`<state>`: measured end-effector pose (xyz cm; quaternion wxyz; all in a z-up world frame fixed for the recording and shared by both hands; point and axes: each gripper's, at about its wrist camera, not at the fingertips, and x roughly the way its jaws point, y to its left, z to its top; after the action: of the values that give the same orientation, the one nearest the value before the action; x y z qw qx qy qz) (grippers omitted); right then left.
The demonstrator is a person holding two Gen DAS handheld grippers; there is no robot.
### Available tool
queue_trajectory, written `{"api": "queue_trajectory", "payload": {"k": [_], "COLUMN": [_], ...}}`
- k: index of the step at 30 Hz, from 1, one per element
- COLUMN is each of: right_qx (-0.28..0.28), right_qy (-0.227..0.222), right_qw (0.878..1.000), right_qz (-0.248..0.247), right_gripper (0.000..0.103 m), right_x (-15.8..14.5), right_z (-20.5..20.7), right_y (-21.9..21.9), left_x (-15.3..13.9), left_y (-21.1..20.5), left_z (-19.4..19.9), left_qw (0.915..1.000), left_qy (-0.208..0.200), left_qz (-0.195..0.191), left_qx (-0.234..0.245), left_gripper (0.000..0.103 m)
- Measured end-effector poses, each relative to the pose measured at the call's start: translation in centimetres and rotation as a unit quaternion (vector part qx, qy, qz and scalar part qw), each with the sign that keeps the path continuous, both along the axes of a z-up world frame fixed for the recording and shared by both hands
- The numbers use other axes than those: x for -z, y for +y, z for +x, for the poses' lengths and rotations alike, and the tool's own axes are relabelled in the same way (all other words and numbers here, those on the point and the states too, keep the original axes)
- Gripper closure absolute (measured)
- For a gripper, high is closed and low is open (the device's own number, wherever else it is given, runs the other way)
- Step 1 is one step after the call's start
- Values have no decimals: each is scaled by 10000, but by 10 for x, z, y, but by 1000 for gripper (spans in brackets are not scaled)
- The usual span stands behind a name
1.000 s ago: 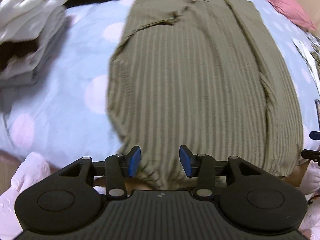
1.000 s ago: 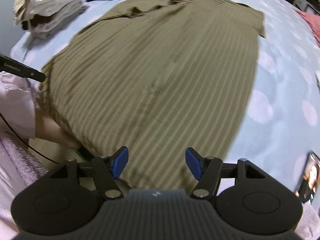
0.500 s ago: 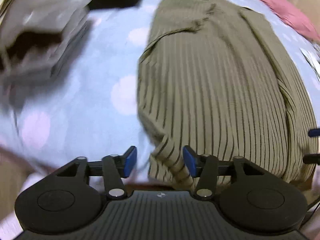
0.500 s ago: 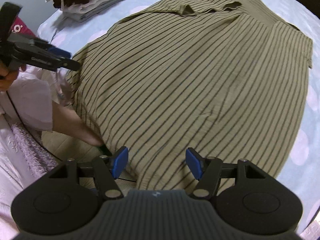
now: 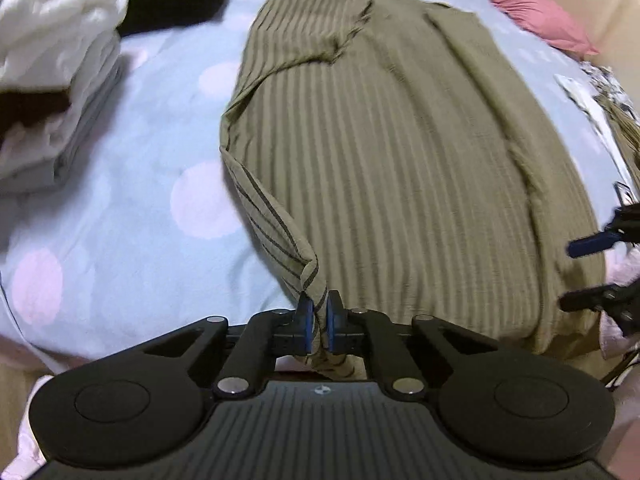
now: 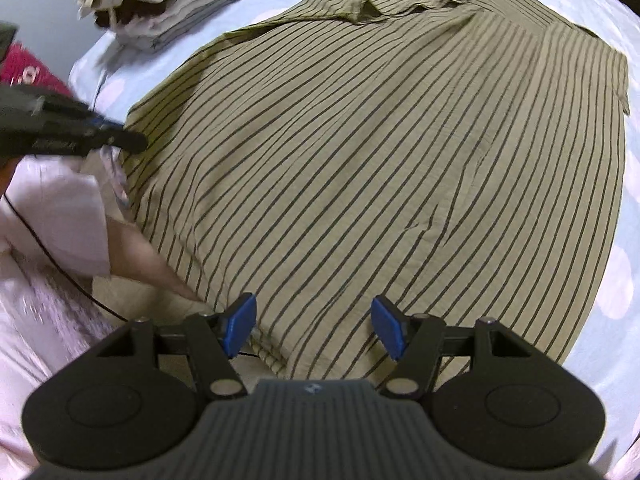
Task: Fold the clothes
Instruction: 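Grasp the shirt edge with the left gripper while the right gripper grasps and folds it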
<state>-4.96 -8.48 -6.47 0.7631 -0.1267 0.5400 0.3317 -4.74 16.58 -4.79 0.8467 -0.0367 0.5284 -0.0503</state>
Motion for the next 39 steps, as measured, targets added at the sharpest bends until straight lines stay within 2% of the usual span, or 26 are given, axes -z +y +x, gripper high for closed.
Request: {"api": "queue_trajectory", "payload": {"k": [6, 8, 12, 15, 22, 30, 36, 39], "right_qx": [392, 473, 684, 761, 791, 702, 559, 412], "right_qy": [-66, -42, 331, 602, 889, 1075, 917, 764], "right_qw": [9984, 9968, 9881, 9805, 9791, 9816, 9882, 9921], "right_qz": [405, 647, 1338, 1709, 1650, 1411, 1095, 907], "right_gripper": [38, 46, 50, 50, 50, 98, 99, 100], "right_x": [-19, -26, -34, -34, -21, -5, 0, 0], "right_z": [10, 13, 24, 31, 41, 46, 44, 43], "right_y": [7, 13, 26, 40, 75, 90, 96, 99], "left_x": [-18, -19, -16, -12, -13, -10, -10, -17], "left_y": [-27, -33, -44, -54, -69, -75, -74, -64], "left_z": [0, -2, -1, 3, 2, 7, 13, 18], "left_qw": [9991, 9988, 9980, 9965, 9935, 9919, 9903, 9877], "left_qy": [-30, -25, -79, -63, -93, 41, 256, 458], "left_qz": [139, 171, 77, 208, 330, 348, 360, 308], "left_qx": [391, 450, 626, 813, 1090, 1224, 1314, 1466], "left_gripper": [98, 98, 98, 98, 98, 98, 96, 86]}}
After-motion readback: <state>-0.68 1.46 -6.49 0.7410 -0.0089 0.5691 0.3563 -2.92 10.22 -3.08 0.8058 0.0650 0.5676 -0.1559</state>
